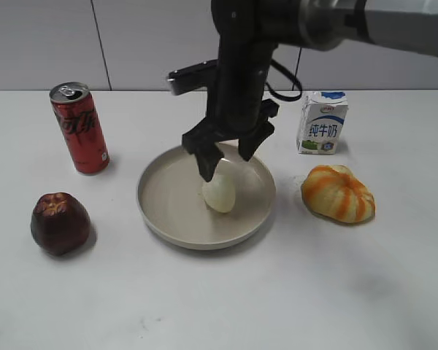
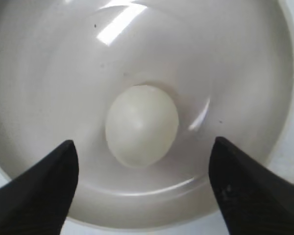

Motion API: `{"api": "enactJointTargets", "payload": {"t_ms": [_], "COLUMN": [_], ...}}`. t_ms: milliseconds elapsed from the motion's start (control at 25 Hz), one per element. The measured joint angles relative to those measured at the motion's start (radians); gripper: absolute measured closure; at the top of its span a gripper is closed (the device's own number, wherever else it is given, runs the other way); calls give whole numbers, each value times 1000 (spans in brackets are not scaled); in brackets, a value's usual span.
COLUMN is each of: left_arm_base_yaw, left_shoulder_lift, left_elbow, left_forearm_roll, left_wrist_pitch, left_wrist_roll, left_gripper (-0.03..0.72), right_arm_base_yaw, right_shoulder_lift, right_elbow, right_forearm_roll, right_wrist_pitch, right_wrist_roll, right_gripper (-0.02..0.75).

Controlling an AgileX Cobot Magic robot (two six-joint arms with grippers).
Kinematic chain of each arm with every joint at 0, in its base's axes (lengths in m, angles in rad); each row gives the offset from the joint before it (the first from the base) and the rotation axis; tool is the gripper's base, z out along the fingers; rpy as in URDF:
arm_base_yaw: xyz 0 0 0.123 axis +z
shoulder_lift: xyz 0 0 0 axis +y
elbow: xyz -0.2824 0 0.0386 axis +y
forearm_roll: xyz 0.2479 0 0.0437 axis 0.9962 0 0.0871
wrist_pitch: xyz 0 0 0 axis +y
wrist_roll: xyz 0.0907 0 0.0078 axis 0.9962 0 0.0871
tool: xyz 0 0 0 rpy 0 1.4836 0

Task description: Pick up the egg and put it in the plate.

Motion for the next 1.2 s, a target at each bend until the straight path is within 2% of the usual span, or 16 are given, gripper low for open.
{"api": "enactJointTargets", "payload": {"t_ms": [160,360,560,720,920,1200], "left_arm_base_yaw": [0,0,0,0,0,0], "left_shoulder_lift": [0,0,0,0,0,0], "left_elbow": [0,0,0,0,0,0], "left_forearm_roll": [0,-1,-1,-1,-1,-1], "left_wrist_pitch": [0,0,0,0,0,0], "left_wrist_roll": [0,0,0,0,0,0], "left_gripper": [459,459,459,459,459,459], "right_arm_base_yaw": [-102,-244,-378,-459,-481,-481], "right_shoulder_lift": [-1,-25,-103,-188,-296,-506], "right_elbow": [-85,-93,-40,62,227,560], "right_forearm_roll": [0,-2,-34,-70,-121,-107], "right_wrist_pitch": [28,31,31,32,33,25], "right_wrist_roll": [16,45,49,49,49,49], "right_gripper": [111,125,139,143,143,143]}}
